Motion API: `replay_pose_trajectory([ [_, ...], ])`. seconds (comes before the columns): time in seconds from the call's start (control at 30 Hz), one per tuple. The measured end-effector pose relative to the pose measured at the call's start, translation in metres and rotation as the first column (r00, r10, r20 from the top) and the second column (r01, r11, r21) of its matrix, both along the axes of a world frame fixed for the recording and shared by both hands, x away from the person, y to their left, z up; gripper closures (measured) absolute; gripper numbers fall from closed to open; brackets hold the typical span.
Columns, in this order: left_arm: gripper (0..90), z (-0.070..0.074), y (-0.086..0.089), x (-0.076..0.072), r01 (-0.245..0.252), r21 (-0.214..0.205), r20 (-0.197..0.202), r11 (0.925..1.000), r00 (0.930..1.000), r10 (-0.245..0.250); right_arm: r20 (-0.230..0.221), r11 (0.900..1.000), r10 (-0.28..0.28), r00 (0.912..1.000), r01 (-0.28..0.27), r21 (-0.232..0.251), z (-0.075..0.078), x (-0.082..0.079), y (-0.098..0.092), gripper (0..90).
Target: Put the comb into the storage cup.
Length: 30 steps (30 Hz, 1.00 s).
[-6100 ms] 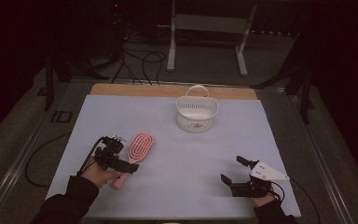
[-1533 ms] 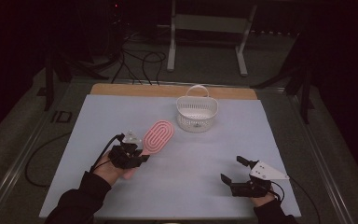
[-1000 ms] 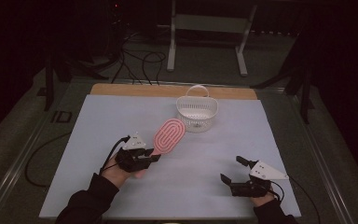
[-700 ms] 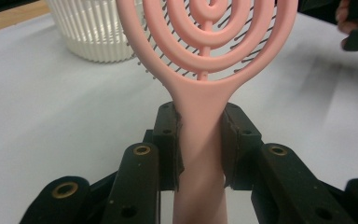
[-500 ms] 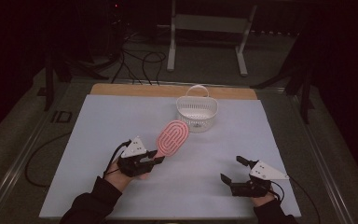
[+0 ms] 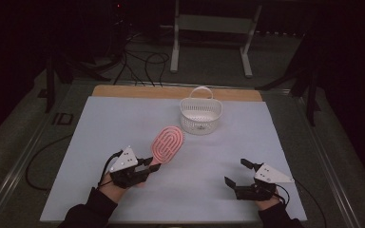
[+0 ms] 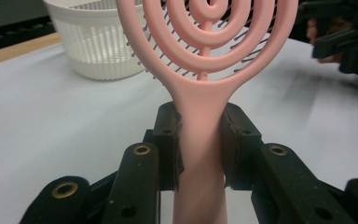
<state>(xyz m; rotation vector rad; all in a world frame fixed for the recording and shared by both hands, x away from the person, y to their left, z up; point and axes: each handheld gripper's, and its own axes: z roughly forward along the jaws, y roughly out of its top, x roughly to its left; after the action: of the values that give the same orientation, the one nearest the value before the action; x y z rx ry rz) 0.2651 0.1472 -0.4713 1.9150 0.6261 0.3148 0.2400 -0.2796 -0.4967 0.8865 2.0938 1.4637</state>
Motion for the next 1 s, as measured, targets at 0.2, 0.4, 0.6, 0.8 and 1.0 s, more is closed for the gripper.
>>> replay_pose_trajectory([
  [0.2, 71.3, -0.011, 0.01, -0.004, -0.018, -0.062, 0.015, 0.9979, 0.9997, 0.019, -0.002, 1.0, 0.005, 1.0, -0.005, -0.008, 0.0, 0.0, 0.001, 9.0],
  [0.4, 71.3, -0.02, 0.014, -0.009, -0.038, -0.071, 0.032, 0.9968, 0.9987, 0.04, -0.002, 1.0, 0.003, 1.0, -0.003, -0.005, 0.0, 0.0, 0.001, 9.0],
  [0.6, 71.3, -0.02, 0.02, -0.015, -0.049, -0.099, 0.066, 0.9939, 0.9963, 0.056, 0.001, 1.0, 0.004, 1.0, -0.004, -0.006, 0.0, 0.0, 0.001, 9.0],
  [0.8, 71.3, -0.02, 0.025, -0.02, -0.087, -0.081, 0.122, 0.9929, 0.9878, 0.097, 0.0, 0.9999, 0.009, 1.0, -0.009, -0.007, 0.001, 0.0, 0.001, 9.1],
  [1.0, 71.2, -0.02, 0.025, -0.021, -0.125, -0.039, 0.166, 0.9914, 0.9775, 0.129, -0.003, 0.9999, 0.016, 0.9999, -0.016, -0.005, 0.001, 0.0, 0.002, 9.1],
])
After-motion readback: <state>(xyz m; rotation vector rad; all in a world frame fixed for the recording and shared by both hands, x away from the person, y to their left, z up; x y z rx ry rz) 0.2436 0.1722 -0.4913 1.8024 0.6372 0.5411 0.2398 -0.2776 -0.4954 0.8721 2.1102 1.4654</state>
